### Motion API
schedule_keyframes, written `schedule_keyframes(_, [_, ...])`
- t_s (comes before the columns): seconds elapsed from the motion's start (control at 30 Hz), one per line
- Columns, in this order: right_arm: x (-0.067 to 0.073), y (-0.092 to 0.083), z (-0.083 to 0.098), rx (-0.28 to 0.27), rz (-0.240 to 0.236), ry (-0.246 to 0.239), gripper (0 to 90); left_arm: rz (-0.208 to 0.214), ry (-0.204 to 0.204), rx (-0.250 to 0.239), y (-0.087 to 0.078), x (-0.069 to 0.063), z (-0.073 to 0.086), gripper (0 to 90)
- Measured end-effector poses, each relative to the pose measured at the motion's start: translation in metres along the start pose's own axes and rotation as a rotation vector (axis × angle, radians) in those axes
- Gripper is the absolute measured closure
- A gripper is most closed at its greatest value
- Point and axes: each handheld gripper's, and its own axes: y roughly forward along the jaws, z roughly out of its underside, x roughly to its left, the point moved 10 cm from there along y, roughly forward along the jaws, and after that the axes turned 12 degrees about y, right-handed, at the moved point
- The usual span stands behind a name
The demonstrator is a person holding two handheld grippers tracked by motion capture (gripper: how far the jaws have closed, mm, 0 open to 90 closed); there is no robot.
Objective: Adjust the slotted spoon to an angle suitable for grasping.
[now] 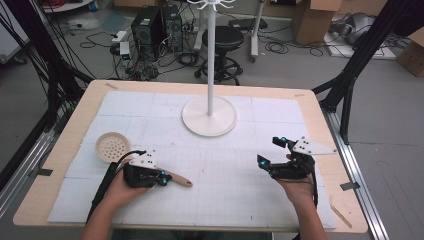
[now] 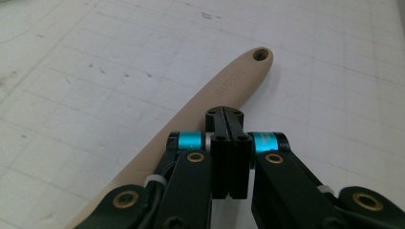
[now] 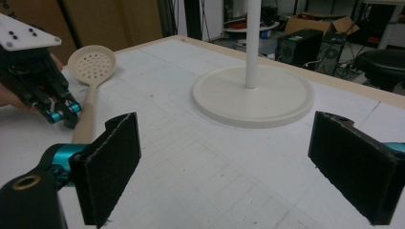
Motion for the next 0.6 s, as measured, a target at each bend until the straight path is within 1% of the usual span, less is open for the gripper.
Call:
schedule_keyframes(0.03, [0.0,0.001,0.0,0.002,0.001,0.0,9.8,-0.017,-0.005,0.007,0.003,0.005,-0.002,89.7])
schedule_keyframes(0.07, [0.001,0.001,0.0,0.001,0.0,0.001,9.8,-0.017,-0.005,0.007,0.003,0.005,-0.002,89.7])
schedule_keyframes(0.13, [0.0,0.001,0.0,0.002,0.0,-0.001,9.8,-0.026,-0.009,0.009,0.006,0.01,-0.004,89.7])
schedule_keyframes(0.2, [0.0,0.001,0.001,0.006,0.0,0.001,9.8,-0.03,-0.024,0.002,0.009,0.013,-0.005,89.7])
schedule_keyframes(0.27, [0.0,0.001,0.002,0.008,0.0,0.003,9.8,-0.037,-0.027,0.009,0.011,0.017,-0.006,89.7])
schedule_keyframes(0.3, [-0.001,0.001,0.002,0.008,0.0,0.007,9.8,-0.047,-0.027,0.019,0.014,0.02,-0.008,89.7])
schedule_keyframes(0.47, [-0.002,0.001,0.002,0.005,0.002,0.006,9.8,-0.057,-0.026,0.034,0.019,0.026,-0.01,89.8])
schedule_keyframes(0.6, [-0.003,0.0,0.002,0.004,0.004,0.005,9.8,-0.069,-0.023,0.024,0.021,0.028,-0.013,89.7])
